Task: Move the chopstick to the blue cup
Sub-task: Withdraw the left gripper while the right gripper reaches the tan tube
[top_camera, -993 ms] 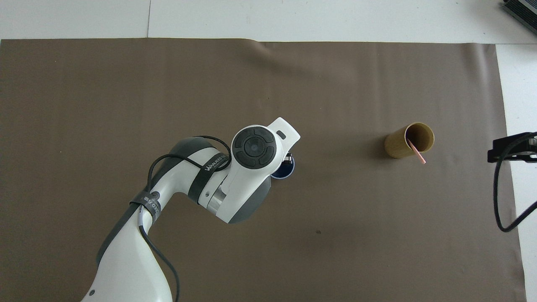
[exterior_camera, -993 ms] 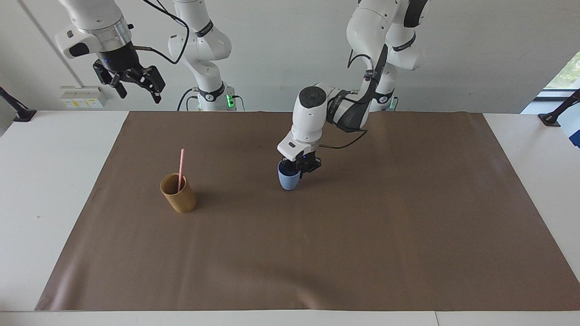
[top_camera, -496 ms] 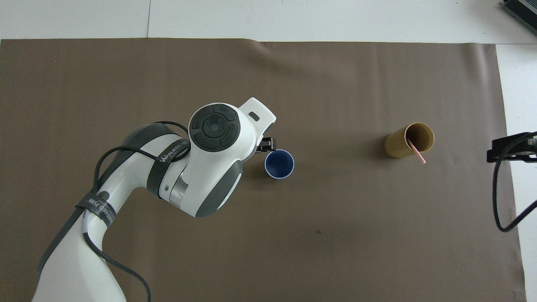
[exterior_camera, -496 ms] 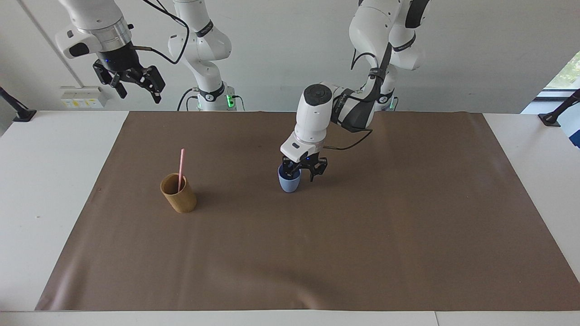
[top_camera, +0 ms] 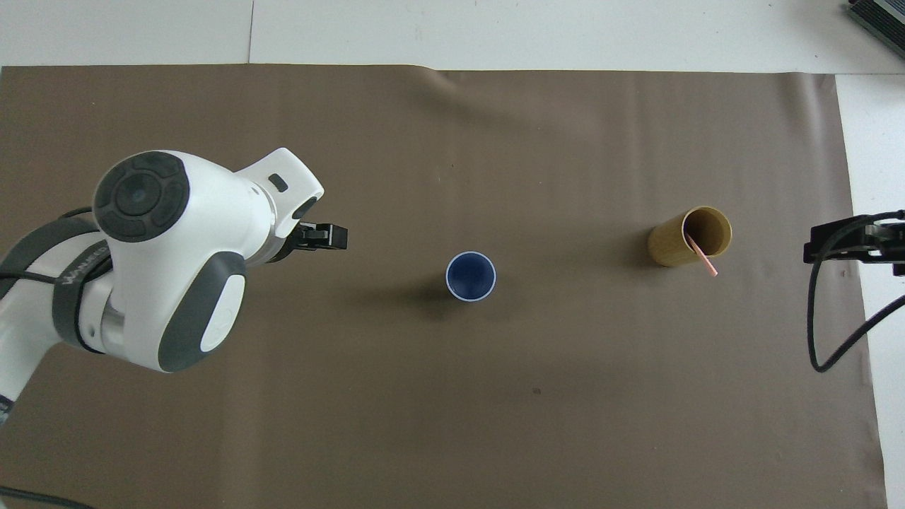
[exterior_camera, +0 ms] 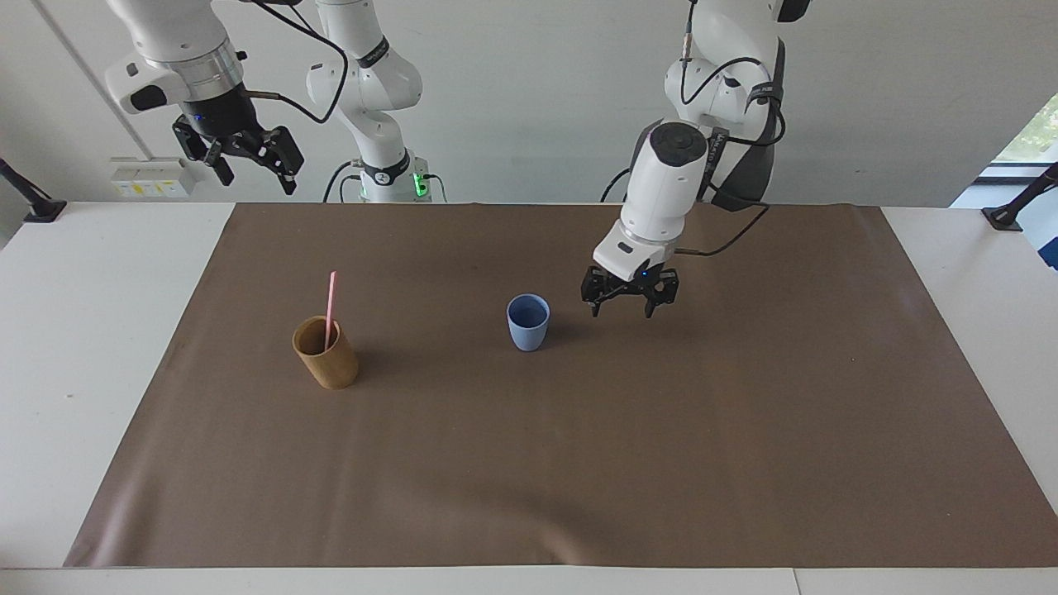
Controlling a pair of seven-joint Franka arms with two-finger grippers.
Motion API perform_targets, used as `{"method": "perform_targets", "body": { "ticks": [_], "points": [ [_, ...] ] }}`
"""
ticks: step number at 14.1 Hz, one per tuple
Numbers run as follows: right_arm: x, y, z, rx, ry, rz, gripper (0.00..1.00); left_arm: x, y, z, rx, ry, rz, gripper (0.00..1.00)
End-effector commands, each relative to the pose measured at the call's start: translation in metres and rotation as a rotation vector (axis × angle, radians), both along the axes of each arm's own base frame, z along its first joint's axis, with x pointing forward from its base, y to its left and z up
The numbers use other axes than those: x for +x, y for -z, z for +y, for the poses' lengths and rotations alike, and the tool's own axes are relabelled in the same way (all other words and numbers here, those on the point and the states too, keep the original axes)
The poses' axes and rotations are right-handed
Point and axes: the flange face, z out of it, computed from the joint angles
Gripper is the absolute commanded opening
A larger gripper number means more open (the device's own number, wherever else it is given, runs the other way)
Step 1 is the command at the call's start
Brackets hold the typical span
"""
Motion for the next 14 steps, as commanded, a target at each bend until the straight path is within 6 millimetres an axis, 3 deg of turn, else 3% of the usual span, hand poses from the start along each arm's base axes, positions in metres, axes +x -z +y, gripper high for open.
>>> {"method": "perform_targets", "body": {
  "ticks": [1,3,7,10,14],
  "points": [
    [0.008,0.022,-0.001,0.035,0.008,-0.011,1.0,-0.007,-0.021,0.062,0.03,0.064,0.026,1.0],
    [0.019,0.042,0.0,0.042,0.023,0.005,1.0,0.006,-0.061,0.105,0.032,0.079,-0.002,1.0],
    [0.033,0.101,0.006,0.057,0.03,0.014,1.0,0.013,-0.13,0.159,0.039,0.068,0.007,1.0],
    [0.043,0.137,0.012,0.078,0.062,0.046,1.0,0.01,-0.165,0.185,0.042,0.027,0.038,1.0],
    [0.039,0.178,0.016,0.13,0.082,0.124,1.0,0.008,-0.187,0.188,0.048,0.053,0.095,1.0]
  ]
}}
